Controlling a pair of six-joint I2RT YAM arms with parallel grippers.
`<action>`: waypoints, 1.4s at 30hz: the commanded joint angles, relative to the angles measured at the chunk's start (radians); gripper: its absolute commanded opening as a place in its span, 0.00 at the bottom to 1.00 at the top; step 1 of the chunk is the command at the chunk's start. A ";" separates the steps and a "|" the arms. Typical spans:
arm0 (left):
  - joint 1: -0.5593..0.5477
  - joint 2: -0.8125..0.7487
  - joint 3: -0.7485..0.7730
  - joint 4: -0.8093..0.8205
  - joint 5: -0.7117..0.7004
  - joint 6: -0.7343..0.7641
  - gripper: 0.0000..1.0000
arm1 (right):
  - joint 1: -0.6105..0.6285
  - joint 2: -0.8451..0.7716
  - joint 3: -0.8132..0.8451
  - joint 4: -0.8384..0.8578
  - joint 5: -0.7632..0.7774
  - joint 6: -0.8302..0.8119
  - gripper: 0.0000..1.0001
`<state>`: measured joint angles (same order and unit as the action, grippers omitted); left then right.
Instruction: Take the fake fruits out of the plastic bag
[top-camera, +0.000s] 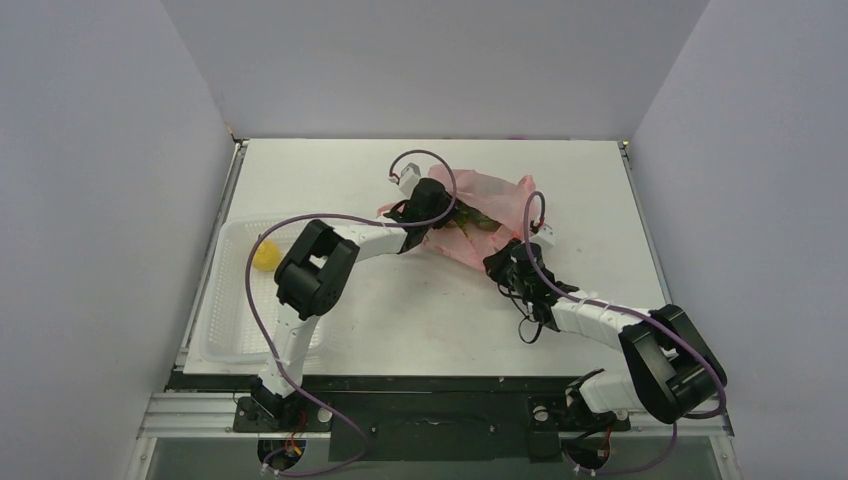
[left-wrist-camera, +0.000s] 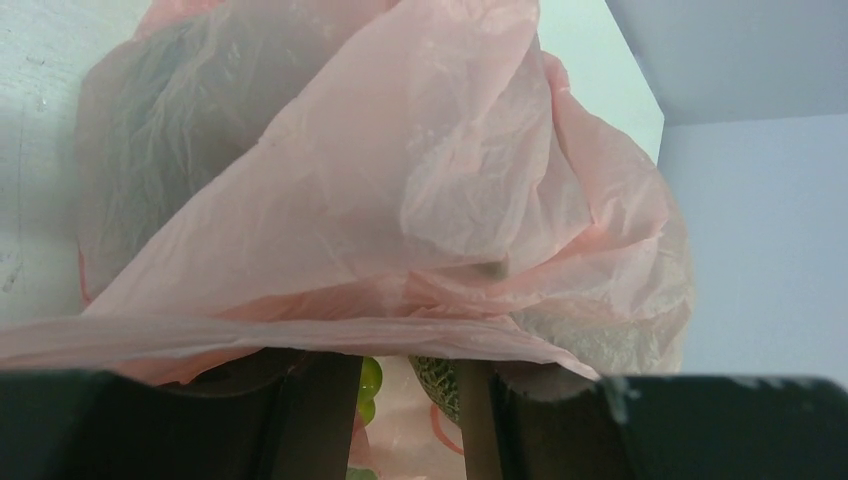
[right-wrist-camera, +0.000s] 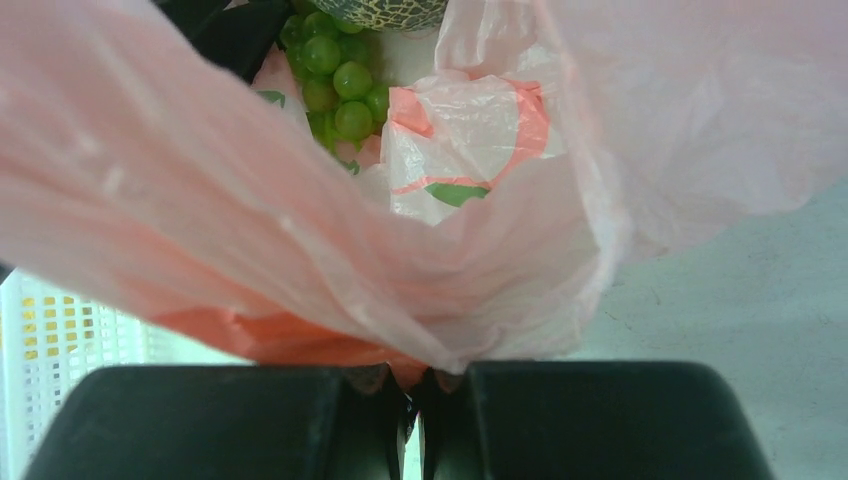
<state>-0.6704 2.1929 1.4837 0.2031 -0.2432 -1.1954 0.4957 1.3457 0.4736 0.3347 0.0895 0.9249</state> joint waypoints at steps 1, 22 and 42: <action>0.007 0.007 0.081 -0.016 -0.043 -0.038 0.34 | -0.014 -0.036 -0.003 0.014 0.001 -0.021 0.00; -0.011 0.016 0.074 -0.102 -0.193 -0.074 0.34 | -0.042 -0.095 -0.010 -0.032 -0.003 -0.049 0.00; 0.006 0.143 0.105 0.150 -0.199 -0.028 0.23 | -0.042 -0.097 0.001 -0.045 -0.007 -0.047 0.00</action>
<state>-0.6838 2.3016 1.6032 0.1921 -0.3981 -1.2697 0.4576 1.2842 0.4736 0.2890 0.0750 0.8967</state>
